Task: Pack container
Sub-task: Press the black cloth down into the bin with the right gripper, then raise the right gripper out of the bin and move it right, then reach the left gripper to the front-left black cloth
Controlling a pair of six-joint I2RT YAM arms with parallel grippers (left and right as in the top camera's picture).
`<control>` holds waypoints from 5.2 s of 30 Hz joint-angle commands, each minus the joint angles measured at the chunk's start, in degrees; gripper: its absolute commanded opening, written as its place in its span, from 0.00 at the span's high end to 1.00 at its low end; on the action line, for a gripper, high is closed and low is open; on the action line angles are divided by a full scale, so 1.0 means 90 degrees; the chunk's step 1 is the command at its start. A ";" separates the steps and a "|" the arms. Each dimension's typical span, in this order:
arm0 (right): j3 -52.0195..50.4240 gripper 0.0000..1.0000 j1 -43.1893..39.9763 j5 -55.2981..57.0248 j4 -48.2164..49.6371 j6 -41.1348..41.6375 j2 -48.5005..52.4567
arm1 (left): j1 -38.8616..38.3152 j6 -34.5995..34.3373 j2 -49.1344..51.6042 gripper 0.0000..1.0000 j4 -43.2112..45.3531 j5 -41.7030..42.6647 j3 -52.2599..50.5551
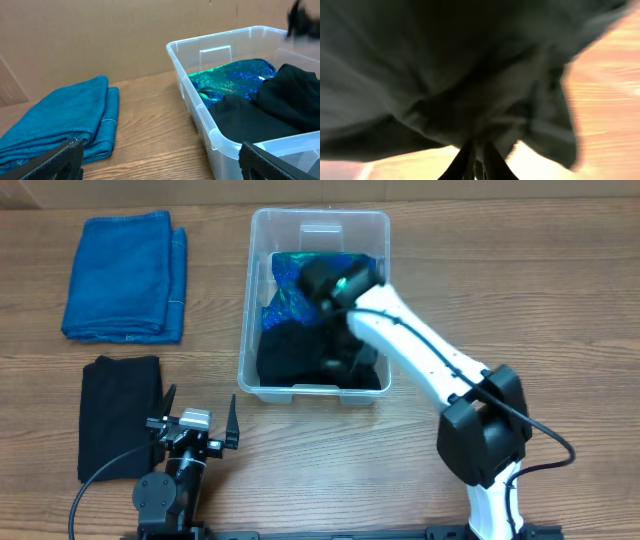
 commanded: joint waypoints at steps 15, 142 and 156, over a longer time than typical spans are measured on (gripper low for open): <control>0.1076 0.77 0.0036 0.0359 0.0593 0.0005 0.0036 | 0.0034 0.0090 -0.0056 0.00 -0.0015 -0.0029 -0.0022; 0.2191 0.00 -0.6285 0.1192 -0.1705 0.0697 -0.0797 | 0.0029 -0.0277 0.1052 0.00 -0.1178 0.0588 0.2557; 0.2191 0.00 -0.6285 0.1192 -0.1705 0.0697 -0.0797 | 0.1923 -0.0622 0.6807 0.00 -0.4549 -0.2409 0.6846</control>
